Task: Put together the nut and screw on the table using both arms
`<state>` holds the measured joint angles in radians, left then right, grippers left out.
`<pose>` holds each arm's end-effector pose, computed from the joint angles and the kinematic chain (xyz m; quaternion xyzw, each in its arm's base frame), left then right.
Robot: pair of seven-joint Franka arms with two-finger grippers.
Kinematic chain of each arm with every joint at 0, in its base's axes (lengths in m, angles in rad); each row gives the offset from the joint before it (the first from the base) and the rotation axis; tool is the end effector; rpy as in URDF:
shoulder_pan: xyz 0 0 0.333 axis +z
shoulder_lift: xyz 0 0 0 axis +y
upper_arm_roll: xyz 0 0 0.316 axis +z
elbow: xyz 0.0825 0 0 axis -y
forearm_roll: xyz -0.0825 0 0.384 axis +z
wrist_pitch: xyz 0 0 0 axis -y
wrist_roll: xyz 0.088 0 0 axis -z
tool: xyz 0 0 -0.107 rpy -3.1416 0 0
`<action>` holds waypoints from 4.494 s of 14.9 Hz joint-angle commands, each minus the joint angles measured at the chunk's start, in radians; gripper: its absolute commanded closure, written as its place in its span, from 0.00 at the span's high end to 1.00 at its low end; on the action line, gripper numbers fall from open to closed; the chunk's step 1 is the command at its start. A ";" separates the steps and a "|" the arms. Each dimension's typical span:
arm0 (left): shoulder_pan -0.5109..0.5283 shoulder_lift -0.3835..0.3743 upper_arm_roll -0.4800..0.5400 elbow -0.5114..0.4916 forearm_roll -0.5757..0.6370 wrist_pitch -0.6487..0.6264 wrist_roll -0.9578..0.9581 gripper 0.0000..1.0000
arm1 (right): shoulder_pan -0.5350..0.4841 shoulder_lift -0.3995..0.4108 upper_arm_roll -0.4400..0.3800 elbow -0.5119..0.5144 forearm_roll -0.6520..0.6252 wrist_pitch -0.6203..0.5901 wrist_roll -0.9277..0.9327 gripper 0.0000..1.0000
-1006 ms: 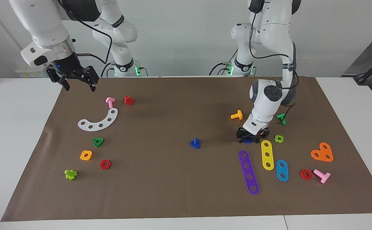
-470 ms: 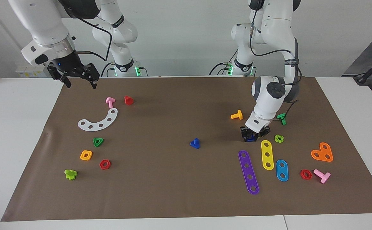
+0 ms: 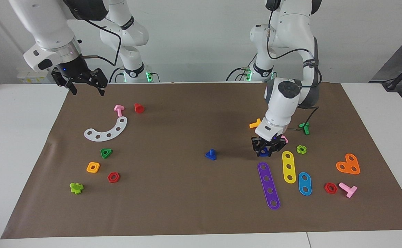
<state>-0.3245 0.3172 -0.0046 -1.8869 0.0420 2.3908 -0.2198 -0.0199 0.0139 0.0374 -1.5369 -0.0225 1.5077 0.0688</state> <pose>0.6074 -0.2069 0.3580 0.9932 -0.0681 0.0938 0.0108 0.5524 0.0070 0.6273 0.9994 -0.0261 -0.0210 0.0119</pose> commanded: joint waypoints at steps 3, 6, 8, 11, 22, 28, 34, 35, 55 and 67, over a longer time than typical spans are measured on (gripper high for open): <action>-0.074 0.089 0.012 0.184 0.022 -0.054 -0.111 0.00 | -0.008 -0.012 0.004 -0.022 0.016 -0.007 -0.012 1.00; -0.123 0.121 0.009 0.239 0.024 -0.079 -0.121 0.00 | -0.008 -0.012 0.004 -0.025 0.016 -0.006 -0.012 1.00; -0.148 0.126 0.000 0.241 -0.002 -0.068 -0.122 0.00 | -0.009 -0.012 0.004 -0.026 0.016 0.003 -0.014 1.00; -0.195 0.131 0.000 0.239 -0.034 -0.049 -0.122 0.00 | -0.011 -0.012 0.004 -0.029 0.016 0.014 -0.015 1.00; -0.260 0.169 -0.001 0.215 -0.050 0.022 -0.118 0.00 | -0.011 -0.017 0.004 -0.042 0.016 0.016 -0.015 1.00; -0.265 0.169 -0.003 0.203 -0.050 0.047 -0.115 0.00 | -0.011 -0.020 0.004 -0.045 0.016 0.017 -0.015 1.00; -0.269 0.164 -0.002 0.207 -0.050 0.021 -0.118 0.00 | -0.011 -0.023 0.004 -0.049 0.016 0.017 -0.015 1.00; -0.269 0.160 -0.003 0.209 -0.050 0.013 -0.118 0.00 | -0.011 -0.023 0.004 -0.051 0.016 0.017 -0.015 1.00; -0.268 0.131 -0.003 0.166 -0.051 0.028 -0.115 0.00 | -0.012 -0.032 0.004 -0.072 0.016 0.036 -0.017 1.00; -0.265 0.128 -0.003 0.118 -0.051 0.087 -0.116 0.00 | -0.014 -0.035 0.004 -0.080 0.016 0.039 -0.018 1.00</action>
<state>-0.5744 0.4606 -0.0235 -1.7188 0.0080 2.4578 -0.3364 -0.0202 0.0081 0.0373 -1.5774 -0.0225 1.5152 0.0688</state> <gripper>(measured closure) 0.537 0.000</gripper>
